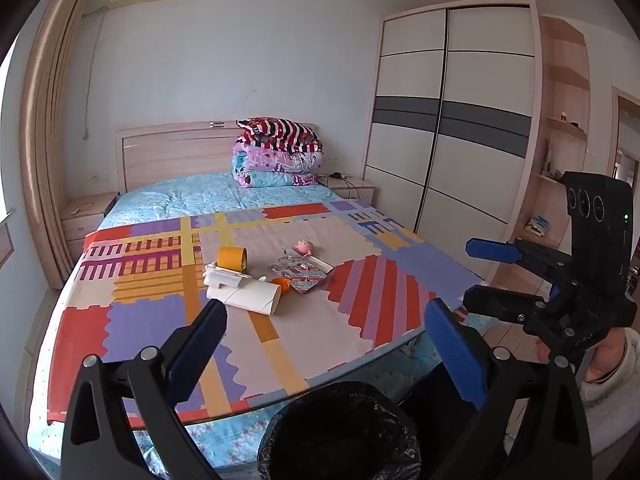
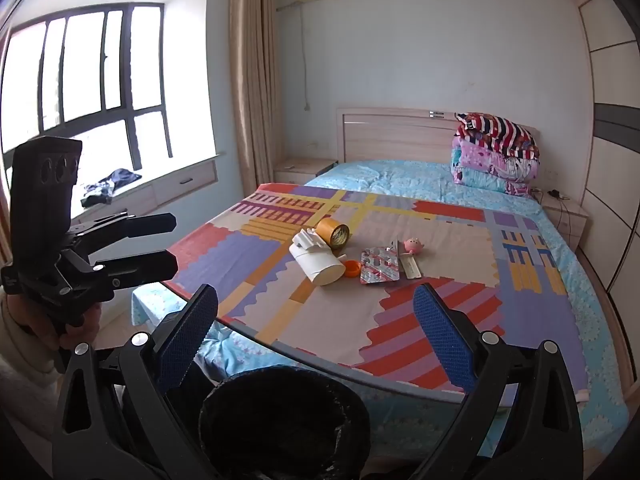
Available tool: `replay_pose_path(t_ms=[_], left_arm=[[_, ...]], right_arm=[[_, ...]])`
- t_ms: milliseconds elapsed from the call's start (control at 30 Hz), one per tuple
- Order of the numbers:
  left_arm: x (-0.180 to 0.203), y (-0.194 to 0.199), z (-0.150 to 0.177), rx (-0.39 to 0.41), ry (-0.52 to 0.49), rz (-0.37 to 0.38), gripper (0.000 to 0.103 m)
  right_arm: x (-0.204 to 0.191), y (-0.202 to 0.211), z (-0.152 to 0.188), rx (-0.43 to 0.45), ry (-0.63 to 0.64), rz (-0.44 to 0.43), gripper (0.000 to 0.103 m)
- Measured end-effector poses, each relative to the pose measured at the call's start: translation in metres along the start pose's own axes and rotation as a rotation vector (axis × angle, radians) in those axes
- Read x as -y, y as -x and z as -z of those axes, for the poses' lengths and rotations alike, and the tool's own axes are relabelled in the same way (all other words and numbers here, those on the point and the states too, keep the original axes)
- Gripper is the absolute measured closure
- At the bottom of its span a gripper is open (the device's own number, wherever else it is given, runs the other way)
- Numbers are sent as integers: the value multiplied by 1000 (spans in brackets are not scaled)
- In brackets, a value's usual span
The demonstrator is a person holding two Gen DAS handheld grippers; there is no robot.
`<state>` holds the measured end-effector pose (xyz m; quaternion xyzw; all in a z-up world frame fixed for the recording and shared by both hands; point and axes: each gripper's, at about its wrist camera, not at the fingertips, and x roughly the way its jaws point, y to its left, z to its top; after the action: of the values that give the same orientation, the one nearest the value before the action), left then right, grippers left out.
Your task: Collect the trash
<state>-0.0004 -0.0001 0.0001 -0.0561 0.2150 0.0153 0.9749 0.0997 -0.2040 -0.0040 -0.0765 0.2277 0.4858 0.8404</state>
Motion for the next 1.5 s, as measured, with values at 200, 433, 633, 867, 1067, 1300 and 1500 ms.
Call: replay_pose_path(t_ms=[200,433,633,867,1067,1300,1500], left_arm=[[0,0,0,-4,-2,-2,8],[-9,-1,0,-10,2,-9,8],[-3,-1,1,-12,0,-20,8],[-1,0,1,-8,-6,-23,8],[0,-1,0,-9,-5,-24,8],[0,-1,0,-9,-1,-25,8],[0,-1,0,-9,0,-24,8]], right_arm=[[1,0,0,1,-1,1,4],[1,-1,0,-1,-2,-2,4],[0,2,0,4,-1,-2,4],[0,7,-1,5,0,-1,4],[0,0,1,1,0,-3,4],[-1,0,1,1,0,-2,4],[-1,1,1,2,1,-4,4]])
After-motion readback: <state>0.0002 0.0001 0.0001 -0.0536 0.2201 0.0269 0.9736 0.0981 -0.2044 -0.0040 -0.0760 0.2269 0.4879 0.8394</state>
